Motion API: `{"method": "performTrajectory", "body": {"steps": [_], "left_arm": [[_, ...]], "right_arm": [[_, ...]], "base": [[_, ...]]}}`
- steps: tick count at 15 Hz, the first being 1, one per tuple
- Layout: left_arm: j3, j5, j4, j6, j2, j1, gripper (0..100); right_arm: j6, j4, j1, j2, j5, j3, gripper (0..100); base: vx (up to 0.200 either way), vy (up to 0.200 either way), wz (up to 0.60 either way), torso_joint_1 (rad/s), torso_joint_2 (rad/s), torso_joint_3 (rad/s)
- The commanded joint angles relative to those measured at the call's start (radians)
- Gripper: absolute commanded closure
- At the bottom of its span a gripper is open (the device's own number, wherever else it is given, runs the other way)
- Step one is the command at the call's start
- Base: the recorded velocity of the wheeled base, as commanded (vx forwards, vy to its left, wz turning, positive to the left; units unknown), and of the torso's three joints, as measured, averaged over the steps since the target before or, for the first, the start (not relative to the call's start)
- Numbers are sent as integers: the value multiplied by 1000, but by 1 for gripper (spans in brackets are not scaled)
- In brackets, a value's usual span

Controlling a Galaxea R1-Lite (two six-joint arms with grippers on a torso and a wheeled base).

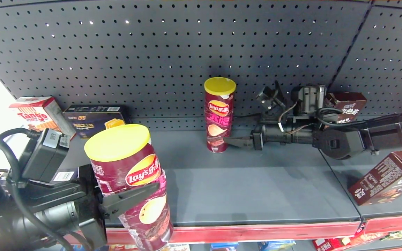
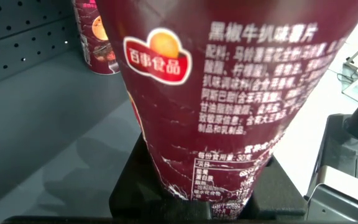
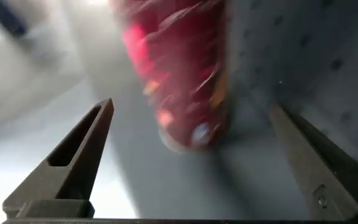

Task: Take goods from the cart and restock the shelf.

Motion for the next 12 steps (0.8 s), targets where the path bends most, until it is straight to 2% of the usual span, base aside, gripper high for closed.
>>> {"method": "performTrajectory", "body": {"steps": [1,4,12], "left_arm": [[-1,0,0,-1,1,-1,100],[1,0,-2,-1,1,1,100],[7,0,0,-1,3,3,100]], "right_arm": [[45,-26,29,66,-33,-70,0],[97,-83,55,125,-35,-125,0],[113,-95,66,203,-35,-220,0]], "base": [[0,0,0,0,0,0],[0,0,0,0,0,0],[0,0,0,0,0,0]]}}
